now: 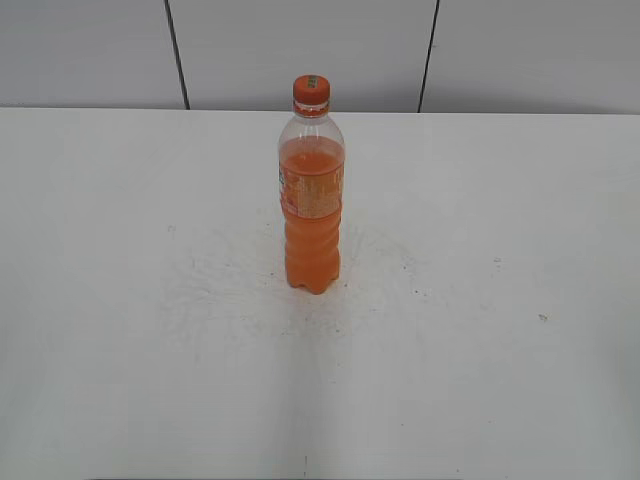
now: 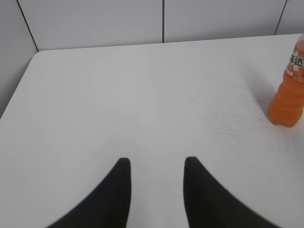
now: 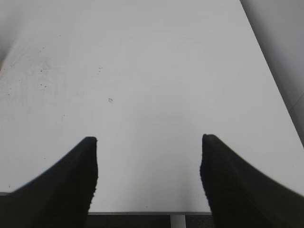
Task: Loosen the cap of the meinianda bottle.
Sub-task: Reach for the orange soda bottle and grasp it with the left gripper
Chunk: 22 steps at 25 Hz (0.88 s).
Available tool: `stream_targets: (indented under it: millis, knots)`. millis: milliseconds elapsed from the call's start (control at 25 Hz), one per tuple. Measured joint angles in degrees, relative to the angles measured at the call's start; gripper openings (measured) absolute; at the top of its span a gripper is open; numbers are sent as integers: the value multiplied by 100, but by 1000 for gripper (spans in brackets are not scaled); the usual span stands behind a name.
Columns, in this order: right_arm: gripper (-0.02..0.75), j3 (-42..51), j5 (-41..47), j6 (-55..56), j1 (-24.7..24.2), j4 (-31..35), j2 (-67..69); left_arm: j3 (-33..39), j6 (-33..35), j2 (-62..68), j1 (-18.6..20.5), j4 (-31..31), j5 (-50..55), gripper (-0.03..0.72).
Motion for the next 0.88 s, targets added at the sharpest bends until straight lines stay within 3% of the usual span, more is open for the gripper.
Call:
stream_targets:
  millis: [880]
  knots:
    - [510,0,0,0,0,0,0,0,0,0,0,0,0,240]
